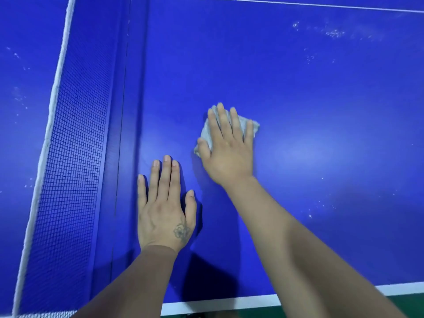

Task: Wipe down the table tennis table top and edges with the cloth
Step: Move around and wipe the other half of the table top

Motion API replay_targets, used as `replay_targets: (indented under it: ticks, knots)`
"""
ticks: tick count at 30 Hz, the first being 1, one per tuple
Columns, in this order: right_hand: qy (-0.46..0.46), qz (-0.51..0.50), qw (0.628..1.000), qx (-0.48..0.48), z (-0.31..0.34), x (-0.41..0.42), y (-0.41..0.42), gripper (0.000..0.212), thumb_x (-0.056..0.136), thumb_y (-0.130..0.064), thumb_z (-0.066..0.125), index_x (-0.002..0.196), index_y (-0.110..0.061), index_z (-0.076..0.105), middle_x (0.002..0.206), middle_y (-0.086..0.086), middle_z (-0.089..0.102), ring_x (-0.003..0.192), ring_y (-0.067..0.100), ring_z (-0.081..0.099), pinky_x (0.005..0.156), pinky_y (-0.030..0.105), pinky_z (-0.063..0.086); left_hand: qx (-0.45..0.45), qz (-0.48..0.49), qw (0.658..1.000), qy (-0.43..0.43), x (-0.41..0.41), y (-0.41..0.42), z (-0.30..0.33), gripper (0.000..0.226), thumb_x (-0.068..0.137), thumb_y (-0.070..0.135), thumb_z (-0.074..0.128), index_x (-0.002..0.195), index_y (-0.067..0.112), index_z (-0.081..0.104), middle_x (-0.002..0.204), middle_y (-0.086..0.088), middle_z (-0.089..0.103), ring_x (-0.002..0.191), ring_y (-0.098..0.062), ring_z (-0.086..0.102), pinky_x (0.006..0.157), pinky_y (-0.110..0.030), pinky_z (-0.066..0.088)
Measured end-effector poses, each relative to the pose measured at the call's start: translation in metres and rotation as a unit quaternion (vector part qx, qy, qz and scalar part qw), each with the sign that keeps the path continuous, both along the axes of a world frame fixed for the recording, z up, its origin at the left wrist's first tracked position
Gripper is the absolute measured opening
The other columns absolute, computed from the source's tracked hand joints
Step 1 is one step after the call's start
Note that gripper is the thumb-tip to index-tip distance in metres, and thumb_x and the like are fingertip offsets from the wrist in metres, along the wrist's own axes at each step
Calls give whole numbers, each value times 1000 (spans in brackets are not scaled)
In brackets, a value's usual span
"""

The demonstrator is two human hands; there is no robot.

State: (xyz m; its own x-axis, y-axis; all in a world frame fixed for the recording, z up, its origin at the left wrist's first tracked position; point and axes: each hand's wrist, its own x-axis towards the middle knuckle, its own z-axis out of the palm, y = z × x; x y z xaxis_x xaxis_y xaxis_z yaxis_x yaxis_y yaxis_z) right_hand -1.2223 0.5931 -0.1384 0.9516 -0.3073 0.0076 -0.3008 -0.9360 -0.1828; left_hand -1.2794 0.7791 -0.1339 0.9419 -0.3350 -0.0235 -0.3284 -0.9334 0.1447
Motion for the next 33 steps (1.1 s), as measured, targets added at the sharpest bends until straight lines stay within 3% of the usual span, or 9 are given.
replay_targets:
  ticks: [5,12,17,22,28,33]
  knots:
    - [36,50,998,12,2,33,-56,78,105,-70,26,171,-31,17,180,-8,10,167,23,6,132,58,1,-7,-2,1000,0,0,1,-1,72,106,42,35,169,9,24,178,-4,16,166,-22,7,132,-57,14]
    - [63,-46,997,16,12,-40,-130,76,106,-65,25,171,-29,10,180,-6,7,166,23,3,131,60,6,18,-5,1000,11,-2,3,0,71,108,45,25,170,12,15,179,-2,8,166,-21,0,133,-55,10]
    - [78,-6,997,17,21,-129,-97,73,108,-53,27,173,-27,6,181,-7,3,167,22,0,131,59,7,10,1,1000,14,-2,1,1,69,108,41,22,171,12,15,179,-2,8,166,-21,0,133,-55,9]
    - [89,49,995,3,20,-165,-14,76,108,-55,31,173,-22,7,181,-4,1,167,23,-4,130,64,11,0,1,1000,16,-2,2,-1,67,107,35,21,171,13,16,179,-1,7,166,-21,-1,133,-54,8]
    - [21,54,998,-18,5,-89,41,70,109,-55,34,171,-25,23,180,-4,13,167,23,7,130,61,10,-12,2,1000,17,0,3,-2,71,101,29,22,170,15,19,179,1,9,166,-20,1,134,-52,7]
    - [32,37,999,-3,0,-11,-7,81,100,-68,23,171,-29,23,179,-4,18,166,26,14,130,63,9,-23,6,1000,7,1,3,-1,72,99,28,26,170,15,22,179,1,13,166,-21,5,134,-52,7]
